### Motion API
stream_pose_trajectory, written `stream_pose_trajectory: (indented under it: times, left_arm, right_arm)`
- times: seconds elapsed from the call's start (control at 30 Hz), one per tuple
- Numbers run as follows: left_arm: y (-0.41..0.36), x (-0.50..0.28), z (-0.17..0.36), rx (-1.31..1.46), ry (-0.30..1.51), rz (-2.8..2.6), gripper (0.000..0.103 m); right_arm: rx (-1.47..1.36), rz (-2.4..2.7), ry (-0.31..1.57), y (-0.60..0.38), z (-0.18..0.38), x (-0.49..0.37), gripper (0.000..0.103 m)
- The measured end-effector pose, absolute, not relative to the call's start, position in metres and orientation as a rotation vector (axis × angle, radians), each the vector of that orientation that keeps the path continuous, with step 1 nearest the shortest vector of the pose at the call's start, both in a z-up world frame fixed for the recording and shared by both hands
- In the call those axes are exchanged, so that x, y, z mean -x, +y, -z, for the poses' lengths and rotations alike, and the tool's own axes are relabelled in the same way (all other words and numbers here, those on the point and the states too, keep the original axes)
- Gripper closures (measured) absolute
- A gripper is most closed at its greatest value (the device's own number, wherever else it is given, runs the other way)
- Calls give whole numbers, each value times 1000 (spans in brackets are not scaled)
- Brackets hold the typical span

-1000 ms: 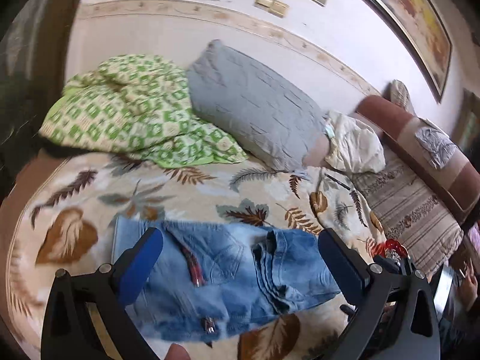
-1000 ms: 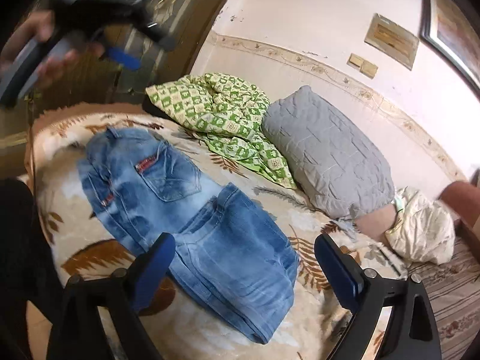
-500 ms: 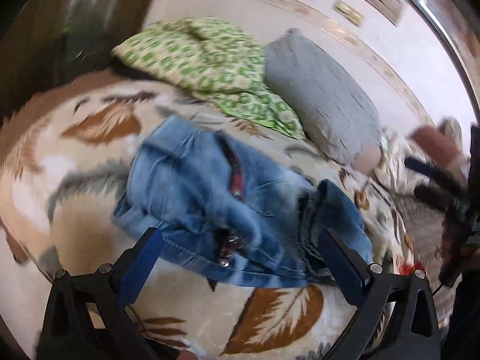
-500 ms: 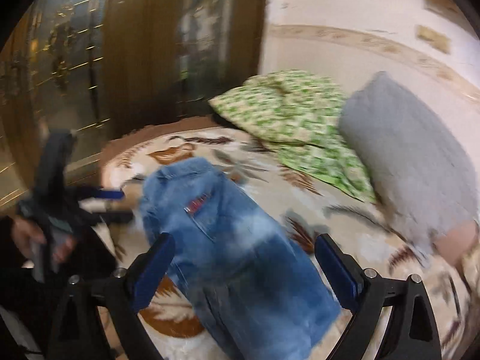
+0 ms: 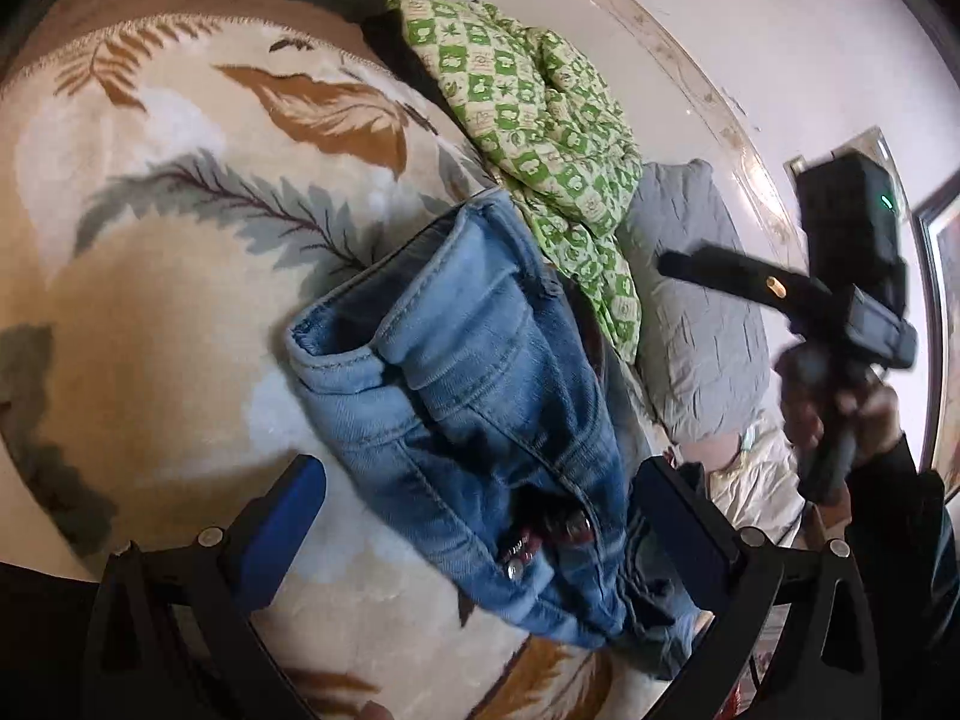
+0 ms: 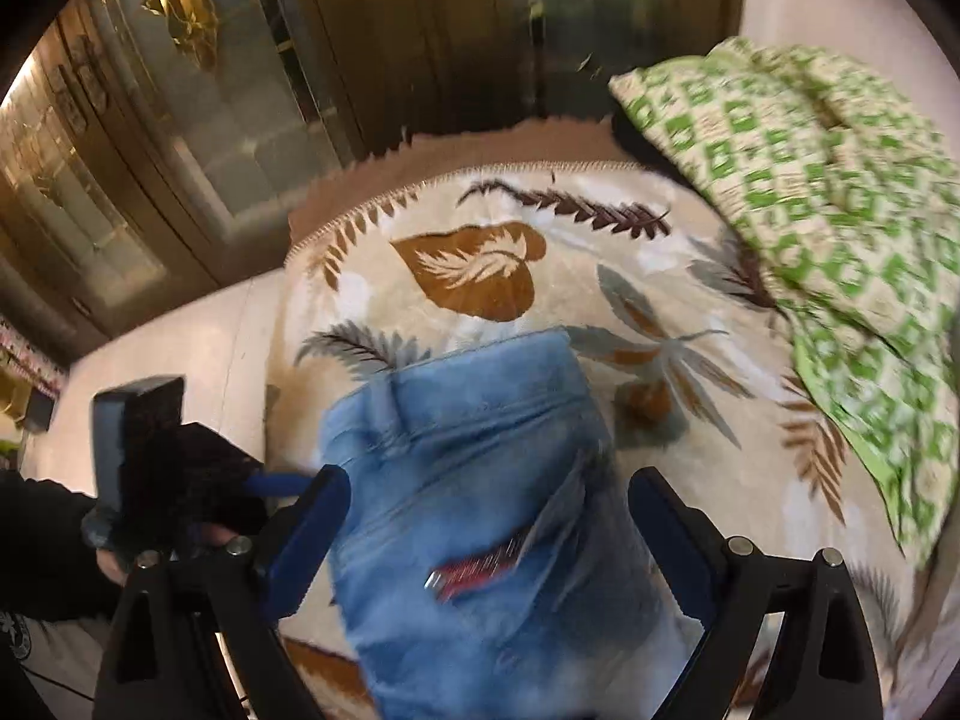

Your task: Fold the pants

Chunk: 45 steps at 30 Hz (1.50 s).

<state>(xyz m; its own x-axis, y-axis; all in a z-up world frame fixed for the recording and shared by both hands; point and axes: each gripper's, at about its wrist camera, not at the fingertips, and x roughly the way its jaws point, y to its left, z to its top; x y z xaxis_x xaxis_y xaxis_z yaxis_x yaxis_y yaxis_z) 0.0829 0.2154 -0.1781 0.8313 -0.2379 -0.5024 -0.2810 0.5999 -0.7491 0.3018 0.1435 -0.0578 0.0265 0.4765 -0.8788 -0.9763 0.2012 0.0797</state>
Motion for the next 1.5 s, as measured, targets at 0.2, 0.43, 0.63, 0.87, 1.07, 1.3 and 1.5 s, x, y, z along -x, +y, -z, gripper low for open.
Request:
stream_pose_trajectory:
  times: [0.2,0.43,0.63,0.87,1.07,1.3,1.5]
  left_arm:
    - [203,-86,181,916,586,-113,0]
    - [205,-77,185,1021,581,-157,0]
    - [212,-91,188,1059,529,-160,0]
    - [208,-95,186,1022,510,-182,0]
    - [208,-95,184,999,526,-209,32]
    - [205,-89,183,984,546,-185,72]
    - [184,-83,150,824,512,-165,76]
  right_arm:
    - [800,-1274,1043,191,89,-328,8]
    - [819,-1308,1108,218,114,-342,8]
    - [809,-1333,1159,230,128,-351,16]
    - [822,-1287,1212,240,150,-364,19]
    - [866,-1323,1197,242,154,-355,51]
    - [928,-1309,1092,235,131,-340,79]
    - [928,-1292,1004,215,90,-321,81]
